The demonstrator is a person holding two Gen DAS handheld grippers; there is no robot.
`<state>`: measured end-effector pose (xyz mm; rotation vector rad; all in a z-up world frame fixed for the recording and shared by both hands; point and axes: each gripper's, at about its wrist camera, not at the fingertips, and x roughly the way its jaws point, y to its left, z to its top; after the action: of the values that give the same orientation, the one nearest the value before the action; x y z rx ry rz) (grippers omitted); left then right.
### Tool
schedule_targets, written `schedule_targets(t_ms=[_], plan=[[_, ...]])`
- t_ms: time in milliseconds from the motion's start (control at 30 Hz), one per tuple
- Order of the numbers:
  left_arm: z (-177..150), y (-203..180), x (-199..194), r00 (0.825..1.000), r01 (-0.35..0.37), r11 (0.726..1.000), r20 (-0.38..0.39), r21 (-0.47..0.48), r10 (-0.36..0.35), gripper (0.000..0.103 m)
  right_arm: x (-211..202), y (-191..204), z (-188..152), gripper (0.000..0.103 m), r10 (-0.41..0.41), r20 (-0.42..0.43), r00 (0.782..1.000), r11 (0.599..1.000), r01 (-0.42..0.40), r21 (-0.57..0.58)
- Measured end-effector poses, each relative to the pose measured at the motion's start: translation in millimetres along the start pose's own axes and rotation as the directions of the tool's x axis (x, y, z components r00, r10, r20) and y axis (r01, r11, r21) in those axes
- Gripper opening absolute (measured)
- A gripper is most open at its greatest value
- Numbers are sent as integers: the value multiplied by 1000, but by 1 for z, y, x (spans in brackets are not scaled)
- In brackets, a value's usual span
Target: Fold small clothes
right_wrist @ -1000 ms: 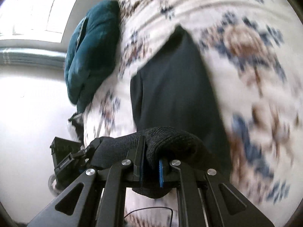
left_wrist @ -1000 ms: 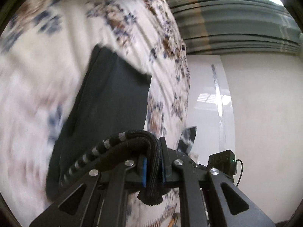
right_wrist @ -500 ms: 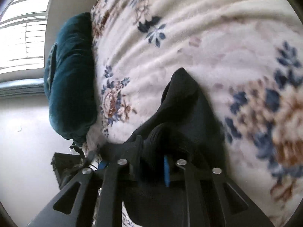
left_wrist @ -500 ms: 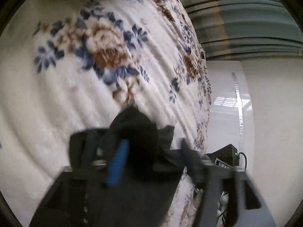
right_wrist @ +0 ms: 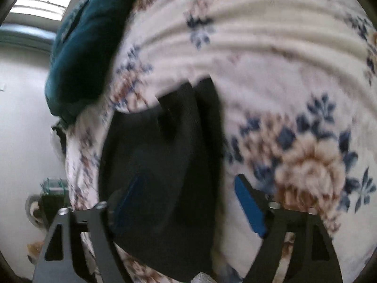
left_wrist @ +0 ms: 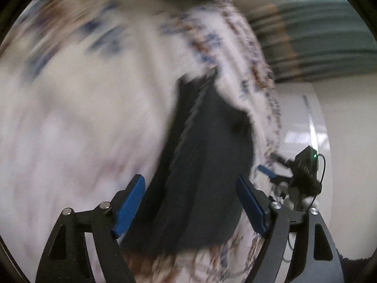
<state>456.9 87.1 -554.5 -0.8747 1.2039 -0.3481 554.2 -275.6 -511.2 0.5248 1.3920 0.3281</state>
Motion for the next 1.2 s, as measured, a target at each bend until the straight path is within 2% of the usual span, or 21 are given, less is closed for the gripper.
schedule_targets(t_ms=[100,200,267,367,500,567,600,633,667,733,867,900,1000,1100,1133,1167,1200], plan=[[-53,20,-14,999,-30,995,11,-100,31,80,22,-13,-1,100,30,-56,998,1000,-30,-4],[-87,29,3,999,46,977,19,-210,-43,81,55,-25,8,100,96,-127,987,995,-93,29],[-92,31,27,993,117,957,23,-267,-115,81,80,-25,15,100,123,-187,975,992,-121,25],[-76,23,59,992,121,956,59,-269,-109,81,102,-12,20,101,117,-201,972,991,-128,-41],[-54,9,71,994,65,959,106,-274,-37,82,113,5,16,98,115,-208,971,989,-132,-69],[-51,8,70,989,84,952,139,-294,-45,82,116,7,13,75,57,-195,979,994,-73,-79],[-49,9,66,986,107,946,151,-307,-63,73,113,4,10,51,37,-174,984,997,-49,-67],[-46,10,62,984,128,942,161,-310,-80,51,109,0,6,41,60,-159,985,998,-65,-25],[-42,10,57,981,150,944,166,-295,-104,45,104,-3,3,38,82,-141,987,997,-80,18],[-34,7,50,983,145,956,148,-256,-109,43,92,-9,-10,30,118,-94,989,990,-110,89],[-8,-2,28,988,147,973,66,-179,-138,42,65,-6,-51,26,130,-17,991,978,-126,168],[-3,-5,21,988,156,975,34,-160,-152,42,54,-2,-69,25,130,6,992,975,-129,179],[1,-14,-4,990,119,990,-65,-70,-124,42,25,17,-137,23,116,38,993,975,-121,186],[-5,-3,-10,981,24,1000,-194,5,-23,44,13,28,-218,23,109,31,994,956,-113,270],[-12,6,-6,969,-39,998,-241,39,48,47,19,26,-251,23,112,7,994,938,-108,331],[-21,15,-4,960,-74,995,-267,63,89,51,25,24,-269,24,110,-10,994,927,-99,363],[-27,22,-2,951,-90,993,-288,82,110,60,37,19,-291,29,106,-44,993,912,-79,402]])
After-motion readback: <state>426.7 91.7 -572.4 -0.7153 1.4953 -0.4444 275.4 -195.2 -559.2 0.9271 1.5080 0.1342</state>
